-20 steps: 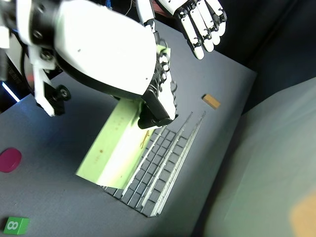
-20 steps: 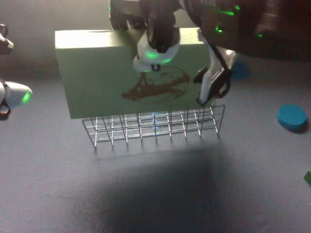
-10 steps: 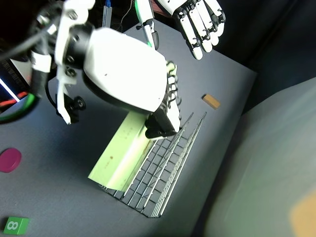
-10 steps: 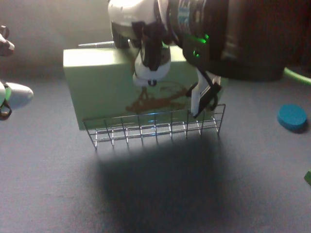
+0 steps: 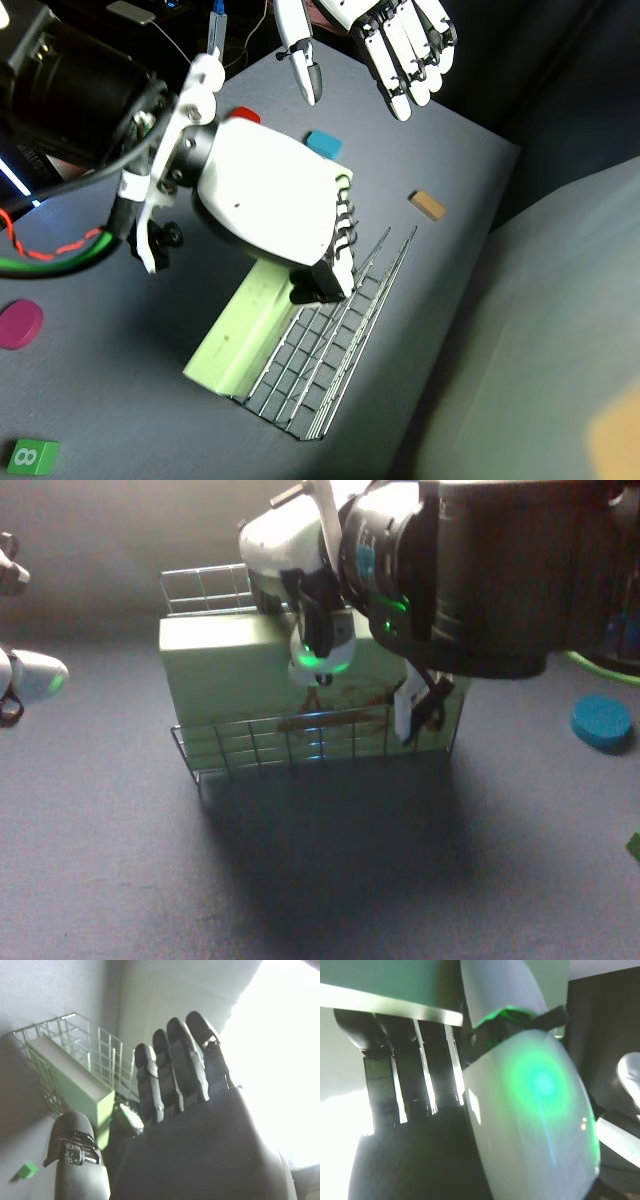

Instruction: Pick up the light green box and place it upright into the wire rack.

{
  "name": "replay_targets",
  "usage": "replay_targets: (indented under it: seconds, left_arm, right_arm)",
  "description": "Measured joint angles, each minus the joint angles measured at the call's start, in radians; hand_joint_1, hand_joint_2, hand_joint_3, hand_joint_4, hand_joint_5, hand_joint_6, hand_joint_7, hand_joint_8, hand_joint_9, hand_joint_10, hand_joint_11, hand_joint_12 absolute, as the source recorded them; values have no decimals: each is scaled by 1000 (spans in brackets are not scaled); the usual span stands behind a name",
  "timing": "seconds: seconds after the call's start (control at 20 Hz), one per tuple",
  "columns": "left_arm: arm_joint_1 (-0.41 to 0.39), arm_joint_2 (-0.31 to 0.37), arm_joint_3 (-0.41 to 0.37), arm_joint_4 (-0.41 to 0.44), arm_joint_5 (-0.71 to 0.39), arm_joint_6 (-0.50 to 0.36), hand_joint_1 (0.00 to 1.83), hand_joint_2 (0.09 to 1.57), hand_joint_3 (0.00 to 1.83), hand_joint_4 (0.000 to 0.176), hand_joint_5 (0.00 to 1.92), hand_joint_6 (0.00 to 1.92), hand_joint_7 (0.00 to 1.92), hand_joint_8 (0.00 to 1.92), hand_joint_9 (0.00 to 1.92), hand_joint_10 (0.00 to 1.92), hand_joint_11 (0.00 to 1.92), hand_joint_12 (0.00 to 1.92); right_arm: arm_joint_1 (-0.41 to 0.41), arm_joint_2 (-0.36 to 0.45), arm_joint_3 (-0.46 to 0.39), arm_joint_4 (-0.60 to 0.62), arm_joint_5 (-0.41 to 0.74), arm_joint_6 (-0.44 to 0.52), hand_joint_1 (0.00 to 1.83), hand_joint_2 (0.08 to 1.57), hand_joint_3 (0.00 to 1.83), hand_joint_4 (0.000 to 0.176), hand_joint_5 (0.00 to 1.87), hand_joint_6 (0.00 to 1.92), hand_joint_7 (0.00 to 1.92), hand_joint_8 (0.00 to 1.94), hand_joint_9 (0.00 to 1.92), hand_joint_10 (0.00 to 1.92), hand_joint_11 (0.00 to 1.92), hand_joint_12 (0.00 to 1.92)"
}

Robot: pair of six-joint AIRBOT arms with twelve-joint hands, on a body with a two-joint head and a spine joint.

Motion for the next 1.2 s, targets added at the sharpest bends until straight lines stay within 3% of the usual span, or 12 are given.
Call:
replay_targets:
  seconds: [0.25, 0.5, 0.55, 0.7, 0.75, 0.8, 0.85, 0.9, 0.95, 1.0, 1.1, 1.2]
  left_arm:
    - [0, 0, 0, -2, 3, 0, 138, 1182, 0, 0, 418, 1, 376, 2, 342, 4, 0, 814]
    - [0, 0, 0, -4, 3, 0, 139, 1181, 0, 0, 423, 2, 366, 1, 337, 1, 0, 813]
    - [0, 0, 0, -4, 3, 0, 139, 1181, 0, 0, 423, 2, 367, 1, 337, 1, 0, 814]
    - [0, 0, 0, -4, 3, 0, 139, 1181, 0, 0, 423, 2, 372, 3, 337, 1, 0, 816]
    - [0, 0, -5, -3, 5, 0, 139, 1181, 0, 0, 423, 2, 372, 3, 337, 1, 0, 816]
    - [0, 0, -8, -3, 5, 0, 139, 1181, 0, 0, 426, 3, 372, 2, 337, 1, 0, 817]
    - [0, 0, -12, -5, 5, 0, 139, 1180, 0, 0, 424, 2, 372, 2, 337, 1, 0, 818]
    - [-1, 0, -14, -15, 2, -1, 139, 1179, 0, 0, 420, 0, 372, 2, 336, 0, 0, 818]
    - [-1, 0, -20, -17, 8, -1, 139, 1179, 0, 0, 419, 0, 371, 1, 333, 0, 0, 818]
    - [-1, 0, -27, -22, 12, -1, 139, 1179, 0, 0, 419, 0, 371, 1, 332, 0, 0, 818]
    - [-1, -6, -36, -27, 16, -2, 140, 1179, 0, 0, 419, 0, 370, 1, 332, 0, 0, 818]
    - [-12, -21, -42, -27, 32, -5, 144, 1179, 0, 0, 419, 0, 370, 1, 331, 0, 0, 818]
  right_arm:
    - [-11, -6, 0, -18, 7, 1, 1228, 1146, 0, 0, 905, 953, 962, 1220, 812, 1226, 722, 1566]
    - [-11, -6, 0, -19, 8, -1, 1223, 1155, 1, 0, 866, 1016, 958, 1222, 813, 1226, 727, 1561]
    - [-11, -6, 0, -18, 8, -2, 1328, 1172, 1, 0, 823, 1014, 911, 1170, 779, 1467, 716, 1570]
    - [-11, -6, 0, -18, 9, -5, 1345, 1205, 2, 0, 732, 1132, 871, 1219, 707, 1570, 615, 1604]
    - [-11, -6, 0, -18, 9, -6, 1219, 1208, 0, 0, 746, 1180, 867, 1302, 616, 1305, 572, 1600]
    - [-11, -6, 0, -16, 9, -6, 1176, 1225, 3, 0, 720, 1247, 827, 1362, 552, 1197, 523, 1594]
    - [-11, -4, -2, -15, 11, -6, 1088, 1234, 1, 0, 737, 1317, 667, 924, 489, 1081, 449, 1579]
    - [-11, -1, -5, -11, 16, -8, 1030, 1172, 0, 0, 632, 739, 659, 692, 471, 986, 397, 1556]
    - [-11, 2, -8, -14, 17, -13, 969, 1144, 0, 0, 640, 403, 673, 478, 467, 855, 379, 1535]
    - [-11, 5, -9, -17, 18, -13, 907, 1141, 0, 0, 631, 208, 665, 304, 445, 755, 345, 1536]
    - [-11, 10, -11, -19, 21, -11, 822, 1124, 0, 0, 573, 35, 647, 77, 440, 552, 283, 1475]
    - [-10, 21, -20, -18, 22, -5, 756, 1101, 0, 0, 518, 1, 597, 7, 460, 325, 197, 1392]
